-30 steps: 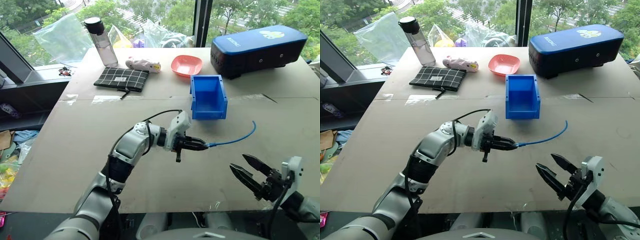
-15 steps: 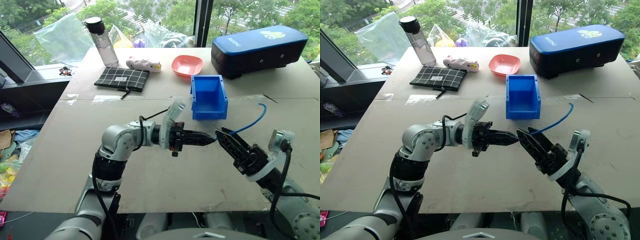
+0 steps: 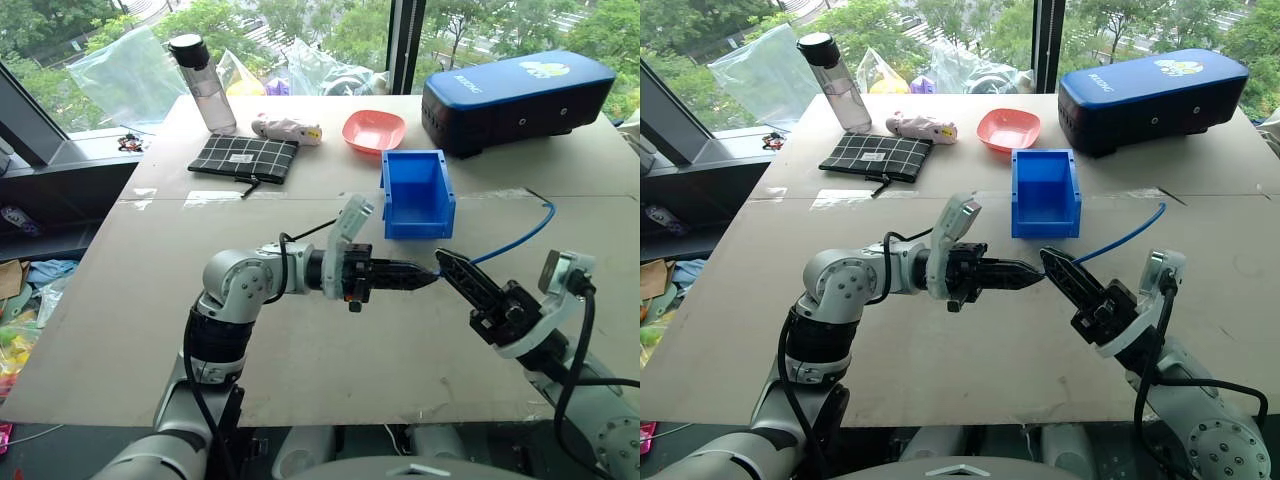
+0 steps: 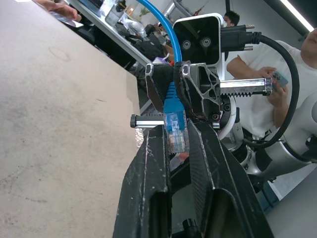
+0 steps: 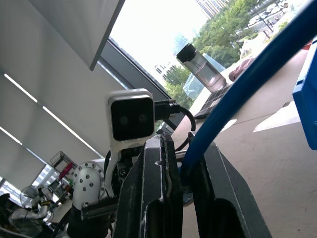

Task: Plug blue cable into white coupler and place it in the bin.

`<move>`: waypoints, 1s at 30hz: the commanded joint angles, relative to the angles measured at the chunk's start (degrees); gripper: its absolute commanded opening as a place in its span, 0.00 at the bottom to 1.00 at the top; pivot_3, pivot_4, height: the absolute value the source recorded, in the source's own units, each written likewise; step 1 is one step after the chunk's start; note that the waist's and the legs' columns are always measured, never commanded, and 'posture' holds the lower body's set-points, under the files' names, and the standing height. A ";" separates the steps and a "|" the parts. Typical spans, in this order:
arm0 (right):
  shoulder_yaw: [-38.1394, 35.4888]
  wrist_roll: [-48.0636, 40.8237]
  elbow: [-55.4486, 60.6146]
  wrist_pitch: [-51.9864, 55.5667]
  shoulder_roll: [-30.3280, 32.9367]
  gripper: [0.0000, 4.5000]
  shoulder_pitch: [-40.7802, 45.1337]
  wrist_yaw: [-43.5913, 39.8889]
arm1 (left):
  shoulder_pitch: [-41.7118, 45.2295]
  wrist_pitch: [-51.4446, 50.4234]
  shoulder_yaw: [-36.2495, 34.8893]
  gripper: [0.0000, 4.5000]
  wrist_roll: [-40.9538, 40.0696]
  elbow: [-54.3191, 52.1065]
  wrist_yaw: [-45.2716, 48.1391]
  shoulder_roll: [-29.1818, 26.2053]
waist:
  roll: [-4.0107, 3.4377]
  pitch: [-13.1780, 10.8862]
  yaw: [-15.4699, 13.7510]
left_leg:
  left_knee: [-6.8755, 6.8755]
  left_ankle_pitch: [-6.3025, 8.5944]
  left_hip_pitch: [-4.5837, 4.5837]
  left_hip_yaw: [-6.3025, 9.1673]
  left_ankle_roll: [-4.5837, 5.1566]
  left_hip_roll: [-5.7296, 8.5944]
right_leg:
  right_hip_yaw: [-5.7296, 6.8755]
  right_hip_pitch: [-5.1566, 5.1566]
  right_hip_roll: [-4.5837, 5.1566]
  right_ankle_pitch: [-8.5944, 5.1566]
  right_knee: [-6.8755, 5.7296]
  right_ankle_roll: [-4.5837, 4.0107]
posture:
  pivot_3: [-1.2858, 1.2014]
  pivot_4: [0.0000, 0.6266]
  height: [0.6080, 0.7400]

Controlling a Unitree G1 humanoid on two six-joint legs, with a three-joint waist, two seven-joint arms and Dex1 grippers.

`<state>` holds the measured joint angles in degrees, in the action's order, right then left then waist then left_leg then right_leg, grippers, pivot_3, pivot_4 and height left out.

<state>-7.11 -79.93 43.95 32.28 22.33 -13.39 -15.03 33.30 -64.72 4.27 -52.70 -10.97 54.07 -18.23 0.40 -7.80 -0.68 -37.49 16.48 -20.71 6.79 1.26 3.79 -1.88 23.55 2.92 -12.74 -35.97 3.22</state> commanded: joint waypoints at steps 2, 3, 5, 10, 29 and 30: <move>-1.73 -2.19 1.33 -1.76 0.50 0.00 -0.51 -0.97 | -3.81 5.26 -4.81 0.72 2.61 -8.08 -3.27 -5.54 | 0.00 0.00 0.16 | 0.01 0.00 0.01 -0.01 0.00 -0.01 | -0.04 0.01 0.03 0.00 0.00 0.00 | 0.52 0.24 1.00; -2.23 -2.34 1.10 -2.03 0.54 0.00 -0.67 -1.13 | -5.02 6.62 -5.34 0.80 3.97 -9.39 -4.08 -6.98 | -0.01 0.01 0.32 | 0.01 0.00 0.00 -0.02 0.00 -0.01 | -0.05 0.02 0.03 0.00 0.00 0.00 | 0.52 0.24 1.00; -3.22 -2.67 0.04 -2.29 0.91 0.00 -0.71 -1.82 | -8.22 12.16 -7.01 0.96 9.34 -11.73 -6.61 -10.72 | -0.02 0.01 0.41 | 0.09 0.00 0.05 -0.04 -0.01 -0.03 | -0.14 0.04 0.03 0.00 0.00 -0.01 | 0.52 0.24 1.00; -3.06 -1.59 -3.38 -1.70 1.73 0.00 1.32 -3.82 | -15.92 25.12 -9.77 0.96 20.76 -10.35 -8.77 -18.07 | -0.03 0.02 -0.11 | 0.08 -0.01 0.04 -0.09 -0.02 0.00 | -0.29 0.03 0.07 0.00 0.02 -0.02 | 0.52 0.24 1.00; -1.58 4.79 -3.71 -2.03 0.53 0.00 1.68 -5.02 | -19.41 50.67 -3.40 0.96 36.89 9.79 -5.60 -17.09 | -0.02 0.02 -0.02 | 0.09 0.03 -0.01 -0.07 0.05 0.01 | -0.27 0.04 0.14 0.01 0.05 -0.01 | 0.52 0.24 1.00; -1.60 5.05 -3.30 -2.18 0.38 0.00 1.30 -4.85 | -18.61 52.36 -2.62 0.96 37.64 11.65 -4.29 -17.29 | -0.02 0.02 -0.02 | 0.10 0.03 0.00 -0.06 0.04 0.01 | -0.28 0.06 0.14 0.01 0.05 -0.01 | 0.52 0.24 1.00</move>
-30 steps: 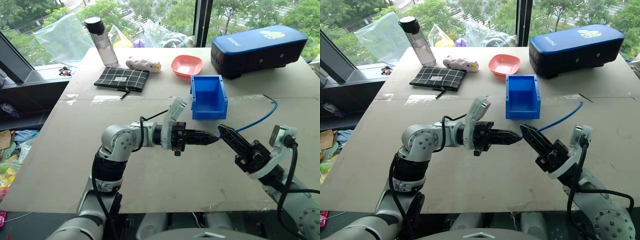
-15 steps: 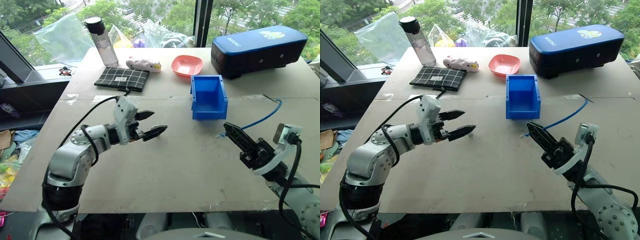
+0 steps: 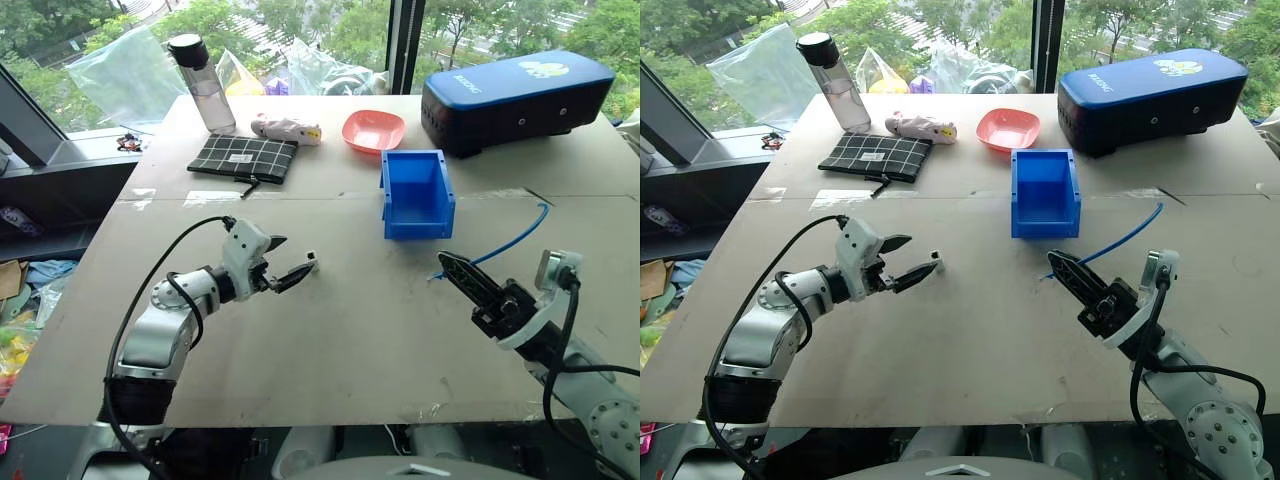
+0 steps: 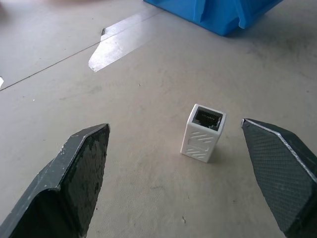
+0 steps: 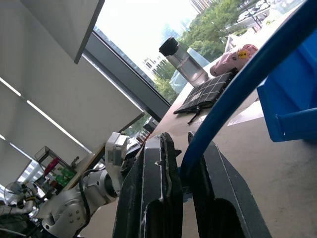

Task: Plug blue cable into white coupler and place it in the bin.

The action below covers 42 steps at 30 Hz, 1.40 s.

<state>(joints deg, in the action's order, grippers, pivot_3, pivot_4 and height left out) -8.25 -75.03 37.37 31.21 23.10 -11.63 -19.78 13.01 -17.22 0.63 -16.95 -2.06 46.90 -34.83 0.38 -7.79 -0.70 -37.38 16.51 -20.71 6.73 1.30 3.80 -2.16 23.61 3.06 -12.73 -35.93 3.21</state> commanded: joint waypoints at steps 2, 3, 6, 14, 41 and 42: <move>-0.48 0.88 3.86 -1.40 -0.48 0.00 -1.24 0.10 | 3.25 7.84 2.58 0.96 3.07 6.12 5.84 -1.03 | 0.00 0.01 0.00 | 0.00 0.00 0.00 0.02 -0.01 -0.01 | 0.01 0.00 -0.01 0.00 -0.01 0.00 | 0.52 0.24 1.00; -0.47 1.31 4.09 -1.49 -0.48 0.00 -1.60 0.13 | 3.91 9.13 3.16 0.96 3.54 7.60 7.06 -1.11 | 0.00 0.01 0.00 | 0.00 0.00 0.00 0.01 0.00 0.00 | 0.00 0.00 -0.01 0.00 -0.01 0.00 | 0.52 0.24 1.00; -0.65 1.97 4.83 -1.81 -0.62 0.00 -2.67 0.28 | 6.71 13.00 4.24 0.96 5.15 13.71 9.43 -0.81 | 0.00 0.01 -0.11 | 0.00 0.01 0.00 -0.01 0.02 0.01 | 0.03 0.00 0.00 0.00 -0.01 0.00 | 0.52 0.24 1.00; -0.81 3.79 6.42 -2.04 0.09 0.00 -5.86 0.31 | 11.74 21.32 5.87 0.39 6.94 24.74 15.48 0.86 | 0.02 0.02 0.00 | -0.01 0.10 0.00 0.01 0.17 0.01 | 0.23 0.00 0.00 0.00 -0.01 0.01 | 0.52 0.24 1.00; 15.39 37.99 -10.49 -5.34 12.49 0.00 18.05 -21.22 | 24.95 14.64 26.05 0.10 14.61 20.32 28.30 13.30 | 0.06 0.02 0.21 | -0.15 -0.02 -0.04 0.02 0.00 0.04 | 0.34 -0.06 -0.33 0.00 -0.05 0.01 | 0.52 0.24 1.00; 15.65 38.52 -10.87 -5.65 12.12 0.00 18.41 -21.84 | 25.08 14.72 26.09 0.10 14.81 20.53 28.42 13.26 | 0.06 0.02 0.19 | -0.15 -0.03 -0.04 0.03 -0.01 0.03 | 0.34 -0.05 -0.33 0.00 -0.05 0.01 | 0.52 0.24 1.00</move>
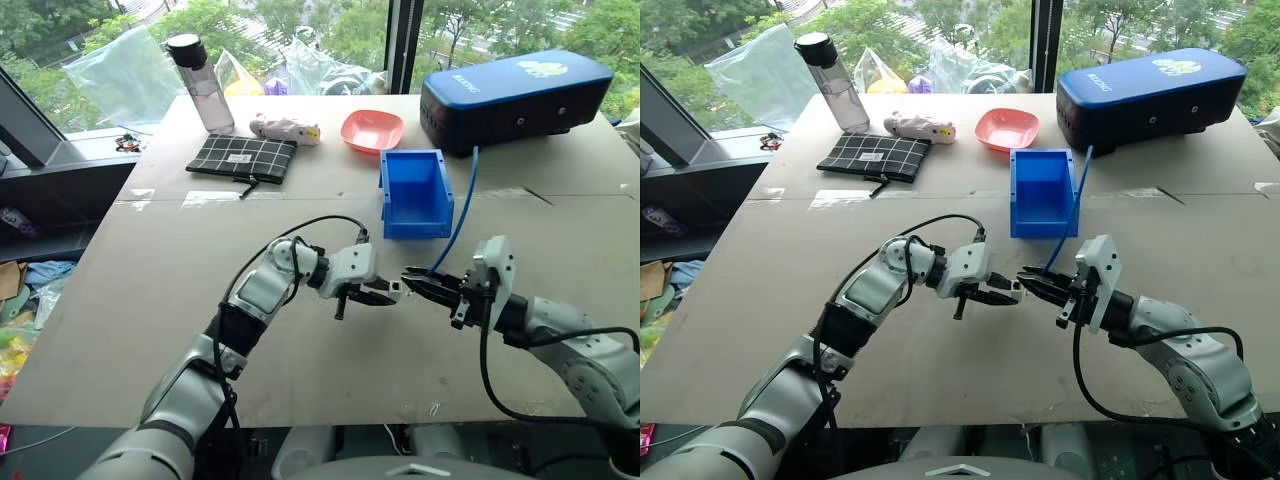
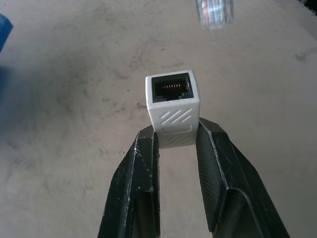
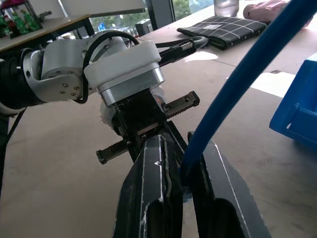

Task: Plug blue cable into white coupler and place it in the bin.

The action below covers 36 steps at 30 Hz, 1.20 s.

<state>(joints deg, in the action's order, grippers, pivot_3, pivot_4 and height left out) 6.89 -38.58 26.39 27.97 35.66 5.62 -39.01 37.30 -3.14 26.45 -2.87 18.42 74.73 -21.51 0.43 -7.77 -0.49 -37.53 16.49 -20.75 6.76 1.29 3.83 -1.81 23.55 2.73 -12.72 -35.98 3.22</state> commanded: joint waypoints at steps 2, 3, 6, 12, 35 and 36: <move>1.12 3.17 -0.80 -2.83 -1.11 0.00 1.94 -3.62 | 0.99 0.64 0.25 0.10 0.93 0.31 0.75 -0.20 | 0.00 0.00 -0.02 | 0.00 0.00 0.00 0.02 0.00 -0.01 | 0.00 0.01 0.00 0.00 0.00 0.00 | 0.52 0.24 1.00; 1.34 3.72 -1.18 -2.96 -1.34 0.00 2.22 -3.99 | 1.05 0.61 0.21 0.10 0.95 0.38 0.79 -0.23 | 0.01 0.00 -0.02 | 0.00 0.00 0.00 0.03 -0.01 -0.01 | 0.00 0.01 0.00 0.00 0.00 0.00 | 0.52 0.24 1.00; 3.13 7.13 -3.39 -4.14 -1.62 0.00 3.75 -5.68 | 1.24 0.76 0.24 0.10 1.29 0.37 0.95 -0.34 | 0.00 0.00 -0.05 | -0.01 0.00 0.00 0.02 -0.01 0.00 | 0.00 0.01 0.02 0.00 -0.01 0.00 | 0.52 0.24 1.00; 5.24 13.19 -7.64 -5.83 -1.47 0.00 5.53 -7.93 | 1.36 1.49 0.33 0.10 1.97 0.34 0.77 -0.26 | 0.00 0.00 -0.22 | -0.02 -0.01 -0.01 0.01 -0.02 0.02 | 0.00 0.01 0.04 0.00 -0.01 0.00 | 0.52 0.24 1.00; 12.52 23.77 -11.56 -8.35 0.22 0.00 8.34 -17.19 | 0.65 0.96 0.06 0.10 2.23 -0.46 -0.34 0.91 | 0.03 0.05 -0.27 | -0.04 -0.01 0.01 0.05 -0.03 0.02 | 0.03 0.00 0.05 0.00 -0.04 0.00 | 0.52 0.24 1.00; 12.99 24.46 -12.43 -8.52 0.51 0.00 8.55 -17.72 | 0.67 1.31 0.11 0.10 2.32 -0.38 -0.32 0.95 | 0.03 0.05 -0.26 | -0.04 -0.01 0.01 0.05 -0.03 0.02 | 0.03 -0.01 0.05 0.00 -0.04 0.00 | 0.52 0.24 1.00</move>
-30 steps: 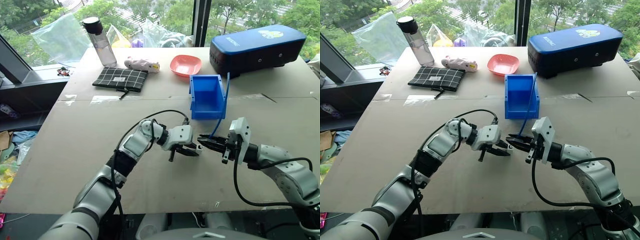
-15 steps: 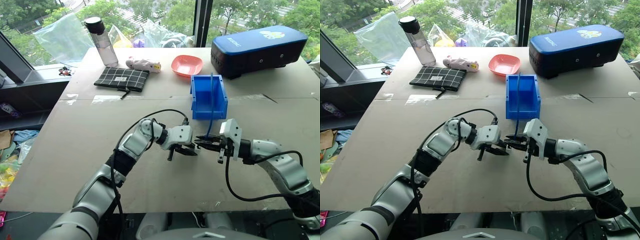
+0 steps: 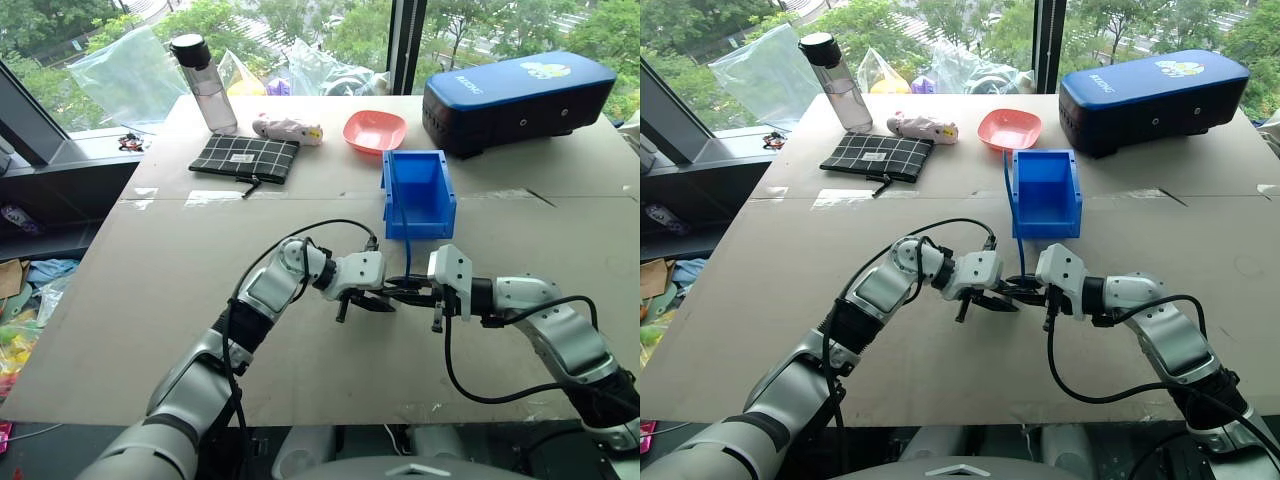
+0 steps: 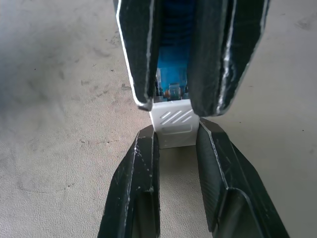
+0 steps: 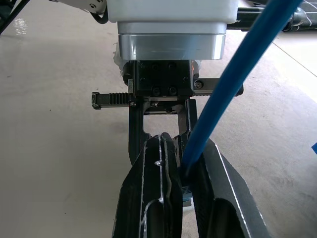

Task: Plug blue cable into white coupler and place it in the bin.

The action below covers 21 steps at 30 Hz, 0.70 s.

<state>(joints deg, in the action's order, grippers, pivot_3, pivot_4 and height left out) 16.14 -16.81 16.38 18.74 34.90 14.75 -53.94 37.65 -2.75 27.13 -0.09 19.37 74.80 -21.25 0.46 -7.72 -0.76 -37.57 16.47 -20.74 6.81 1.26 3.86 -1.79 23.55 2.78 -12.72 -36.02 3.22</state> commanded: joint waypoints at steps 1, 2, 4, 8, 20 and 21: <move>4.05 2.98 -3.44 0.82 1.41 0.00 -0.31 -3.35 | 0.34 1.46 -0.49 0.10 -0.28 -1.13 -0.46 0.75 | 0.00 0.01 0.00 | 0.00 0.00 0.00 -0.01 0.00 0.00 | 0.00 0.00 0.00 0.00 0.00 0.00 | 0.52 0.24 1.00; 4.19 3.07 -4.07 0.90 1.43 0.00 -0.13 -3.73 | 0.35 1.80 -0.46 0.10 -0.17 -1.00 -0.52 0.79 | 0.00 0.01 0.00 | 0.00 0.00 0.01 0.00 0.00 0.00 | 0.00 0.00 0.00 0.00 0.00 0.00 | 0.52 0.24 1.00; 4.82 3.51 -6.40 1.07 1.45 0.00 0.69 -4.97 | 0.27 2.85 -0.25 0.10 0.21 -0.67 -0.59 0.88 | 0.02 0.04 0.01 | 0.00 0.00 0.01 0.01 0.00 0.00 | 0.00 -0.01 0.00 0.00 0.00 0.00 | 0.52 0.24 1.00; 5.94 4.32 -10.14 1.10 1.21 0.00 1.65 -7.19 | -0.19 4.59 0.19 0.10 1.04 -0.36 -0.68 1.02 | 0.11 0.26 0.05 | 0.00 0.00 0.04 0.00 0.00 0.00 | 0.00 -0.03 -0.01 0.00 0.00 0.00 | 0.52 0.24 1.00; -8.14 -1.92 -2.00 5.36 -3.18 0.00 1.90 3.96 | -8.42 -5.69 -9.49 0.82 -8.41 -12.98 -4.93 -0.80 | 0.28 0.59 0.28 | -0.03 0.00 0.00 0.04 -0.01 -0.03 | -0.05 0.05 0.24 0.00 -0.10 -0.01 | 0.52 0.24 1.00; -10.21 -5.03 0.33 9.23 -3.12 0.00 2.91 4.84 | -10.77 -7.40 -11.04 0.82 -9.62 -16.50 -5.65 -2.12 | 0.25 0.56 0.31 | -0.02 0.01 -0.02 0.03 -0.01 -0.04 | -0.09 0.12 0.24 0.00 -0.16 -0.01 | 0.52 0.24 1.00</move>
<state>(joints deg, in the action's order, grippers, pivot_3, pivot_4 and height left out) 10.76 -18.19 12.21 22.54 31.39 16.08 -52.01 28.94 -7.13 19.83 -6.45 9.42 70.57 -21.50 0.71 -7.15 -0.45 -37.58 16.48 -20.76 6.84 1.25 3.82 -1.89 23.69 3.02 -12.73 -36.20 3.21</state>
